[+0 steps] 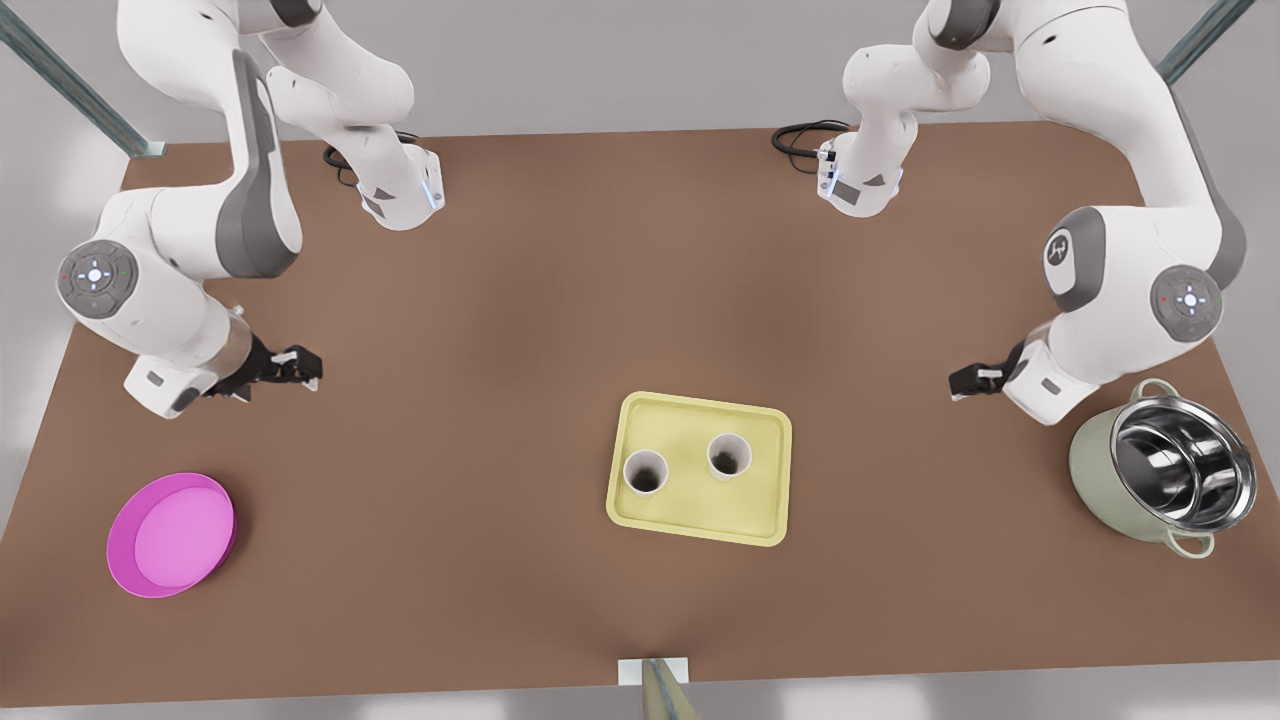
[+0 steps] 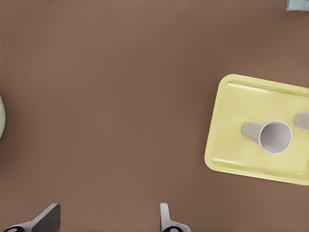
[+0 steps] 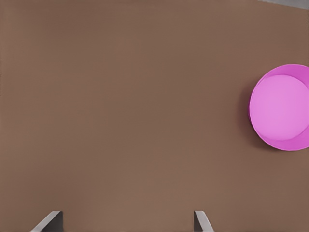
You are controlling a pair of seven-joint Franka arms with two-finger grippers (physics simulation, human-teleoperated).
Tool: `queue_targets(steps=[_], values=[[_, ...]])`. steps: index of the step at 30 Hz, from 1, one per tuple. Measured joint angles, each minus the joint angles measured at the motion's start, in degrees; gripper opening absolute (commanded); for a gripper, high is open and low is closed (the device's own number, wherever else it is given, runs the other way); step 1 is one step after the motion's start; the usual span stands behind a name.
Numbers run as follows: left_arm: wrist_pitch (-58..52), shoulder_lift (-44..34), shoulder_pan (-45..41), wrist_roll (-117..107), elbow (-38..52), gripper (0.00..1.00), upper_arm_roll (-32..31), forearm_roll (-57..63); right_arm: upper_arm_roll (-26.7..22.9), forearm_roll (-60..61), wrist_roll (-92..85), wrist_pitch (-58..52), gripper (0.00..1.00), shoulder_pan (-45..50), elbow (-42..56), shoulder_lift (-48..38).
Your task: Use the left arm to pick up the white IKEA cup from the tray and place it on the middle-left position; use the right arm to pick up the white IKEA cup from the tray and place it on the middle-right position
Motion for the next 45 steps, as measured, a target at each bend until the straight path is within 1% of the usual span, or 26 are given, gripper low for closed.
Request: queue_targets(steps=[3,4,5,7,9,12,13,15,18,20,24,28,31,36,39,45], values=[[2.4,0.2,-1.4,-0.2,0.3,1.00,-0.5,0.0,0.0,-0.1,-0.2,2.1,1.00,0.5,0.8,0.5],[3.2,1.7,-4.0,-0.6,1.5,1.00,-0.9,0.6,0.0,-0.1,-0.3,2.4,1.00,1.7,2.2,1.4],[3.9,3.1,-7.6,-1.2,2.6,1.00,-1.2,1.6,0.0,-0.1,-0.3,2.7,1.00,4.2,3.1,2.3],[4.9,5.0,-14.4,-2.6,3.4,1.00,-1.5,2.6,0.0,-0.1,-0.5,3.2,1.00,12.2,5.6,5.1],[5.5,5.7,-17.3,-4.3,3.1,1.00,-1.6,2.8,0.0,-0.1,-0.5,3.5,1.00,19.4,8.6,8.7],[6.4,9.2,-20.5,-7.5,2.5,1.00,-1.6,2.1,0.0,0.0,-0.7,3.9,1.00,23.0,10.9,11.8],[7.1,10.7,-20.9,-8.5,2.5,1.00,-1.6,1.3,0.0,0.0,-0.7,4.3,1.00,23.6,12.7,13.2],[9.5,14.9,-22.0,-10.5,2.7,1.00,-1.5,-0.5,-0.1,0.1,-0.5,4.9,1.00,24.9,20.5,19.1],[14.0,19.8,-23.4,-13.2,3.1,1.00,-1.5,-2.1,1.6,0.2,0.1,6.0,1.00,25.8,31.5,28.9],[17.0,22.8,-23.6,-14.9,4.9,1.00,-1.5,-2.4,2.0,0.1,0.7,7.4,1.00,27.1,34.5,32.9],[22.8,24.6,-22.8,-17.1,3.4,1.00,-1.3,-1.4,2.1,0.1,1.9,10.2,1.00,27.7,35.7,37.6],[26.1,25.4,-22.0,-18.2,3.2,1.00,-0.9,-0.7,2.0,0.0,3.6,14.1,1.00,29.1,36.3,41.0],[27.5,25.4,-21.6,-18.7,2.9,1.00,-0.9,-0.4,1.8,0.0,5.2,16.8,1.00,30.9,38.4,43.5],[29.2,25.3,-21.3,-19.3,0.8,1.00,-0.9,0.8,1.6,-0.1,7.9,20.7,1.00,33.1,38.4,45.7],[30.9,25.0,-21.6,-19.6,-1.5,1.00,-0.9,1.2,1.1,-0.1,9.4,21.9,1.00,33.2,38.3,47.3],[33.0,25.1,-21.8,-20.1,-2.1,1.00,-1.0,1.3,0.3,-0.2,11.6,23.2,1.00,33.0,38.2,50.3]])
